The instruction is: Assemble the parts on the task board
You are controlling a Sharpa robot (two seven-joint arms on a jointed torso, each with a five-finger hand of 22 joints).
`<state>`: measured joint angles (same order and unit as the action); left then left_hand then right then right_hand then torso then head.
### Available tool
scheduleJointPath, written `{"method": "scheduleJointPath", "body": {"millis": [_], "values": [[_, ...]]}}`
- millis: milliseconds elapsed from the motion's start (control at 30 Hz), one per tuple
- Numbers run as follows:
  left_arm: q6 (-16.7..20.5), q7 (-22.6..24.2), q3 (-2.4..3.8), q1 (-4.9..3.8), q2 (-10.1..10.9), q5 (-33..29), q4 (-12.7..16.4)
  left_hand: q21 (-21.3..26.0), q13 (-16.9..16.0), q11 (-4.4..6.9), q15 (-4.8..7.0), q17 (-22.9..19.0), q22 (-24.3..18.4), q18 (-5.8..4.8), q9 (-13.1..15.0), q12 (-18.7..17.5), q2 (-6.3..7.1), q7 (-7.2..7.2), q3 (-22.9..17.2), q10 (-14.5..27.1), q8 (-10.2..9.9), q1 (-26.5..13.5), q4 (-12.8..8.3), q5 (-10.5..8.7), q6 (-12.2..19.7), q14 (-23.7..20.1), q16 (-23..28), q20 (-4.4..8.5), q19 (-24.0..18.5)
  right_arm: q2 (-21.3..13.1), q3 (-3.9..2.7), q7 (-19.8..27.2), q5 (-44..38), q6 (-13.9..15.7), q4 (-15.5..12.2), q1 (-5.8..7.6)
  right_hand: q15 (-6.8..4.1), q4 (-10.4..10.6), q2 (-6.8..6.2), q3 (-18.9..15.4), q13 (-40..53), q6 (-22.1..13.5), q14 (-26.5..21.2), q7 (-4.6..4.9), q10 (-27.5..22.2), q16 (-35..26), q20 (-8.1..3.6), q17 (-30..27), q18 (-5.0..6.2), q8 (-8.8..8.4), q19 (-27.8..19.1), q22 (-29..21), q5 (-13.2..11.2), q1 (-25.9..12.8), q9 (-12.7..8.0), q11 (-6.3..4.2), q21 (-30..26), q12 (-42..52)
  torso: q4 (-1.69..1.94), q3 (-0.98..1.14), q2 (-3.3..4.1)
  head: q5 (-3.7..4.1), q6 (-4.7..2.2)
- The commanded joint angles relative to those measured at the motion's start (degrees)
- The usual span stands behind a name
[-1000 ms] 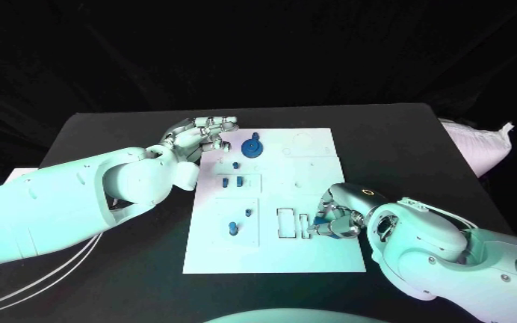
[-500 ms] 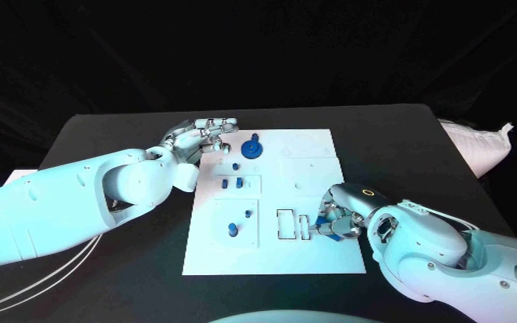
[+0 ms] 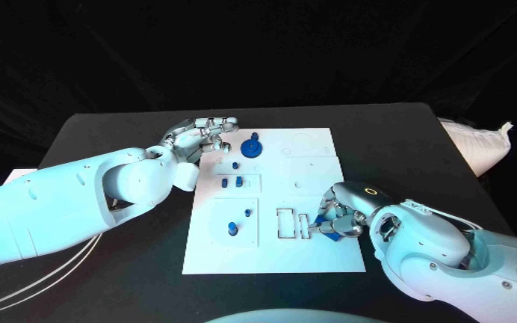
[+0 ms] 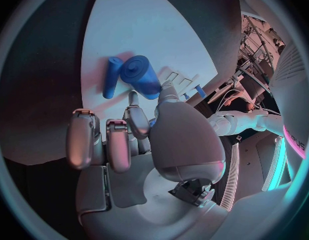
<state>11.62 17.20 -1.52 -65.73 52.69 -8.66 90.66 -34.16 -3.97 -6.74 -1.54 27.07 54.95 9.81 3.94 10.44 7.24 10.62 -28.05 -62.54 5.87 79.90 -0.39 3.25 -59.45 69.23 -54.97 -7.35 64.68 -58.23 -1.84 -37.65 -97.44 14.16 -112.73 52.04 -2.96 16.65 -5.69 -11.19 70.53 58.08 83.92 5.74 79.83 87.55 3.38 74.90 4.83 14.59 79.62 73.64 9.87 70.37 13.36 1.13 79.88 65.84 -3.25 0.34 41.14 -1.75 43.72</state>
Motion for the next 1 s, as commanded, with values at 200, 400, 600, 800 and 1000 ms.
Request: {"method": "scheduleJointPath", "body": {"millis": [200, 400, 600, 800, 1000], "values": [[-1.1, 0.1, 0.03, 0.01, 0.0, 0.2, 0.1, 0.3, 0.0, 0.02, -0.05, 0.0, -0.1, 0.64, -0.1, 0.3, -0.33, 0.22, 0.4, 0.4, 0.4, -0.2, -0.1, 0.01, 0.2, -0.4, 0.1, 0.07, -0.2, -0.8, 0.28, -1.0, -1.6, -4.3, -0.1, -0.36, 0.40, 0.0, -0.33, 0.5, 0.3, -0.1, 5.0, 0.00, -0.3, 0.3, 0.39, 9.9, -1.01, -0.04, -0.1, 0.1, -0.3, 0.6, 0.2, 0.09, 0.0, 0.0, -0.04, 0.03, -0.04, 0.13, 0.08], [-1.2, 0.1, 0.03, 0.05, 0.0, 0.2, 0.0, 0.3, 0.0, 0.02, -0.05, 0.0, -0.1, 0.64, -0.1, 0.3, -0.33, 0.22, 0.4, 0.4, 0.4, -0.2, -0.1, 0.01, 0.2, -0.4, 0.1, 0.07, -0.2, -1.4, 0.29, -1.1, -1.9, -5.8, -1.1, -0.38, 0.35, 0.0, -0.18, 0.8, 0.6, 0.3, 5.0, -0.12, -0.2, 0.3, 0.41, 9.9, -1.04, 0.27, 0.0, 0.2, -0.3, 1.3, 0.4, 0.01, 0.1, 0.3, 0.01, 0.03, -0.02, 0.17, 0.18], [-1.2, 0.1, 0.02, 0.09, 0.1, 0.2, 0.0, 0.3, 0.0, 0.02, -0.05, 0.0, -0.1, 0.64, -0.1, 0.3, -0.33, 0.22, 0.4, 0.4, 0.4, -0.2, -0.1, 0.01, 0.2, -0.4, 0.1, 0.07, -0.2, -1.9, 0.29, -1.3, -2.3, -6.5, -1.5, -0.43, 0.24, -0.1, 0.16, 1.2, 1.0, 0.7, 5.1, -0.28, 0.1, 0.3, 0.36, 10.0, -1.08, 0.61, 0.1, 0.5, 0.1, 2.3, 0.7, -0.13, 0.2, 0.7, 0.02, 0.02, -0.01, 0.13, 0.19], [-1.2, 0.1, 0.02, 0.13, 0.1, 0.2, 0.0, 0.3, 0.0, 0.02, -0.05, 0.0, -0.1, 0.64, -0.1, 0.3, -0.33, 0.22, 0.4, 0.4, 0.4, -0.2, -0.1, 0.01, 0.2, -0.4, 0.1, 0.07, -0.2, -2.3, 0.29, -1.5, -3.2, -6.8, -1.8, -0.47, 0.15, -0.2, 0.57, 1.5, 1.3, 1.1, 5.1, -0.42, 0.3, 0.3, 0.28, 10.1, -1.10, 0.88, 0.2, 0.6, 0.6, 3.0, 0.9, -0.26, 0.3, 1.0, 0.03, 0.02, 0.03, 0.11, 0.24], [-1.3, 0.0, 0.02, 0.17, 0.1, 0.2, 0.0, 0.3, 0.1, 0.01, -0.05, 0.0, -0.1, 0.64, -0.1, 0.3, -0.33, 0.22, 0.4, 0.4, 0.4, -0.2, -0.1, 0.01, 0.2, -0.4, 0.1, 0.07, -0.2, -2.5, 0.29, -1.6, -3.8, -7.3, -2.0, -0.54, -0.16, -0.5, 2.02, 2.2, 2.0, 2.1, 5.1, -0.83, 0.7, 0.4, 0.04, 10.3, -1.19, 1.65, 0.5, 1.0, 1.0, 5.1, 1.4, -0.63, 0.5, 1.7, 0.05, -0.01, 0.01, 0.10, 0.32]]}}
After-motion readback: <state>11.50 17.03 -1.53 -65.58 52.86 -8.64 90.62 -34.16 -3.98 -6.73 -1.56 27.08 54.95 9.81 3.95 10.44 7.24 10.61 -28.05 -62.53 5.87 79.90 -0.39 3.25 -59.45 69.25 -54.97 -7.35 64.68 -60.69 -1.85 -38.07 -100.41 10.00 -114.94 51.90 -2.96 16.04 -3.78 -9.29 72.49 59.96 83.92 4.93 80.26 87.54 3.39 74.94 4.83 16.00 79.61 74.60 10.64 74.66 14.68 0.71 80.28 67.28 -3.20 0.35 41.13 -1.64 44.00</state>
